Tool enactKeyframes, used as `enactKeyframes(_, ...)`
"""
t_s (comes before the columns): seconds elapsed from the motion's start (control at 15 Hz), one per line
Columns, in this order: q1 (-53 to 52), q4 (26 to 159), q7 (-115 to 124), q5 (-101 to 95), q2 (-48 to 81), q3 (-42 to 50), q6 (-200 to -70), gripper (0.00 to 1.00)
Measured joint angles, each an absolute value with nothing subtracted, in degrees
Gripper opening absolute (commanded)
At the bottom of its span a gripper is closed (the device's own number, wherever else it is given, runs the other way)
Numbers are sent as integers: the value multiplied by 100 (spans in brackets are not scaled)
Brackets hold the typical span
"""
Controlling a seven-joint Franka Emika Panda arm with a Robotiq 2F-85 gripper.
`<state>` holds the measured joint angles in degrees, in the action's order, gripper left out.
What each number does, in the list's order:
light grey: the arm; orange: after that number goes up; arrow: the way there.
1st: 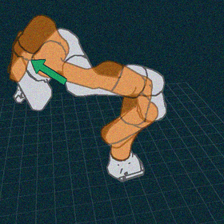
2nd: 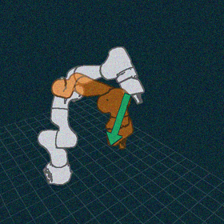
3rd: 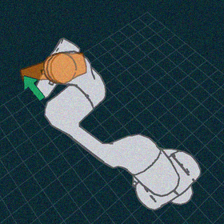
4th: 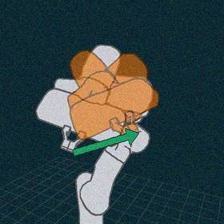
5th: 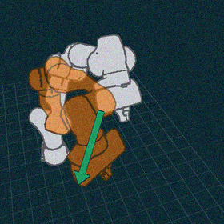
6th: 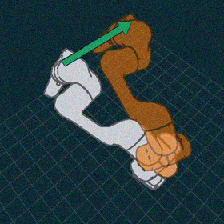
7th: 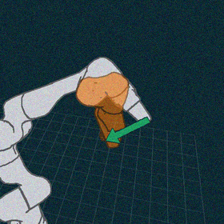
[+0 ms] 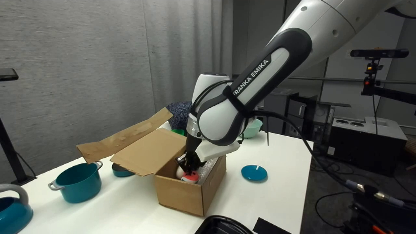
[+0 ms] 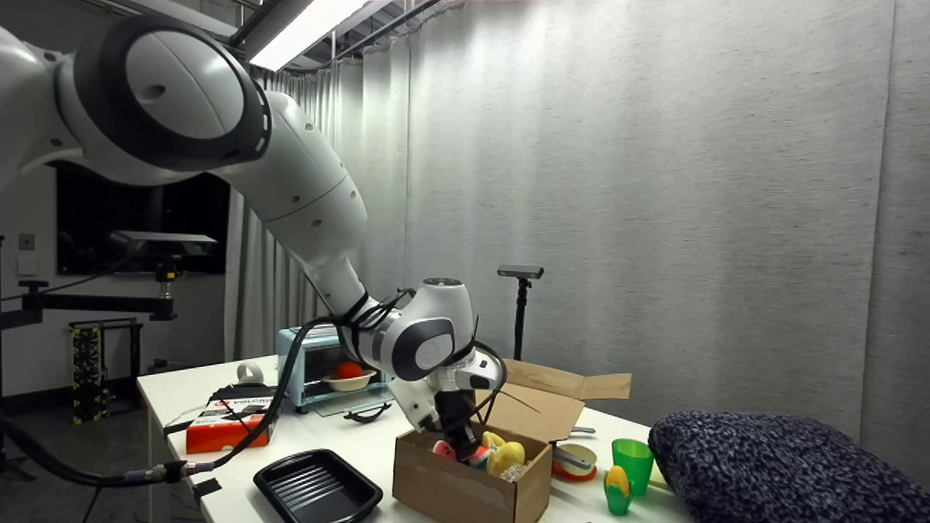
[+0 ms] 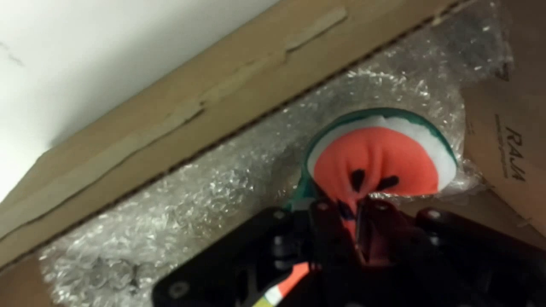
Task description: Take the watermelon out of the brown box and put it inside the green bowl
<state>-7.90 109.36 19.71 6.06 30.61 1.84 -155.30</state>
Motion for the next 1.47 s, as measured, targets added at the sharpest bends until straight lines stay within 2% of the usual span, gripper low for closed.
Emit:
enactKeyframes(0.33, -790, 10944, 1948, 606, 2891, 182, -15515, 3)
enactKeyframes(0.93, -395, 11297, 1573, 606, 1654, 211, -14948, 3)
enactKeyframes(1.47, -93, 11476, 2263, 606, 1401, 656, -15230, 3)
